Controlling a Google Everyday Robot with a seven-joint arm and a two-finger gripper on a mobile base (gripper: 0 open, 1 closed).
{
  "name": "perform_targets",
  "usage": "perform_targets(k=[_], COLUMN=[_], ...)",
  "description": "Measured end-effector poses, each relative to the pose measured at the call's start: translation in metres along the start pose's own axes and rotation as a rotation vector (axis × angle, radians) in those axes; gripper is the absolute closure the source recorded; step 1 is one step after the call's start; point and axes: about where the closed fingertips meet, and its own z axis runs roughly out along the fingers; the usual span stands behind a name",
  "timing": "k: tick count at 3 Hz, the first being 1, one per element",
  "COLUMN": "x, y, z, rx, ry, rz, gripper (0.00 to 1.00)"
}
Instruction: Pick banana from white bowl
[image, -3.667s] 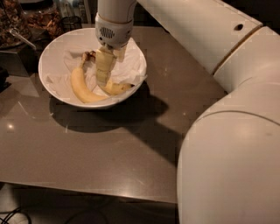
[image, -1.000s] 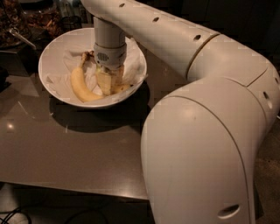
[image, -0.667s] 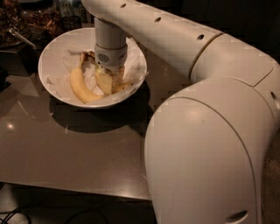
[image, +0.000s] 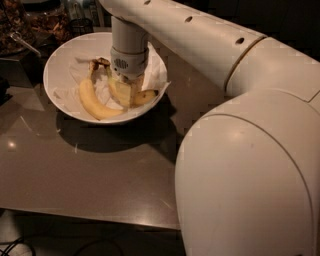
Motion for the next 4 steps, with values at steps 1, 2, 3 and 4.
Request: perform_targets(k=[1,2,3,4], x=[0.002,0.003,0.019,0.017], y=[0.007,0.013,0.022,0.022], z=[-0.013,-0.026,-0.042,-0.042], rx=[0.011,0.018,0.026,0.029], ry=[-0.022,-0.036,-0.073,-0.08], rz=[-0.028,-0.067,-0.107,-0.113], gripper=[1.0,1.0,1.0,1.0])
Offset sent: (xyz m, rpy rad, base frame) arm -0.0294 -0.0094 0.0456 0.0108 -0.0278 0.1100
